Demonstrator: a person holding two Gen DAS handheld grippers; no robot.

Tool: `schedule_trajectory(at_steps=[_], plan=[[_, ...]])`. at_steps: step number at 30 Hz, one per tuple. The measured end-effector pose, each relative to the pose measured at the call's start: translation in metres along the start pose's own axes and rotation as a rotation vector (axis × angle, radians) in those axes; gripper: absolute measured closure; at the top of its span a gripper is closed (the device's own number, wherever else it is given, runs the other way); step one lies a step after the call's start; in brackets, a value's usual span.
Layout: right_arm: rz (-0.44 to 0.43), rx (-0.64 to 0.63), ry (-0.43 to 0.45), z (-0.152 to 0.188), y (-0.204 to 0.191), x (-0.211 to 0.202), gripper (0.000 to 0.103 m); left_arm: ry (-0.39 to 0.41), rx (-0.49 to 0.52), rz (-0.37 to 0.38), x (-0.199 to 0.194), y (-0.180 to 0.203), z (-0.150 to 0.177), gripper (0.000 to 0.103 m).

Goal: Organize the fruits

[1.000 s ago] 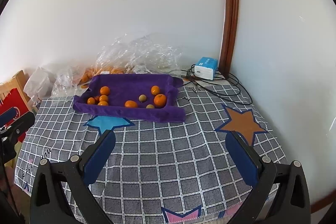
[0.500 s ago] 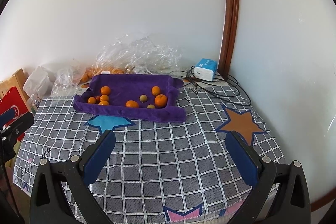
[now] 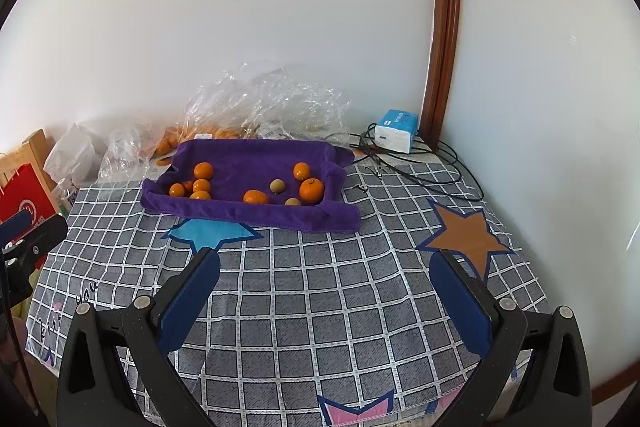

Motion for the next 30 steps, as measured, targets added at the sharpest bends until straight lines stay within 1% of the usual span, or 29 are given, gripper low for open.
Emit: schedule_trajectory(at_steps=[15,27,30], plan=[[0.000,-0.016,0.001,-0.002,-0.008,0.005,0.000,-0.012,-0.016,0.006,0.008,-0.007,0.003,0.004],[0.005,-0.016,-0.016,-0.002,-0.009,0.015,0.000,-0.045,-0.026,0.023,0.023,-0.009,0.003,0.004],[0.008,-0.020,-0.018,-0.003,-0.010,0.017,0.000,-0.042,-0.033,0.021,0.026,-0.009,0.001,0.004]])
Point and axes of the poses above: each gripper's, at about its wrist camera, not at the fingertips, and x roughly the way its jaws point, y to its right, z to its underside, the point moved 3 cm from there along x, roughly the way its jaws point, and after that the axes turned 6 degrees about z, right-handed, at the moved point
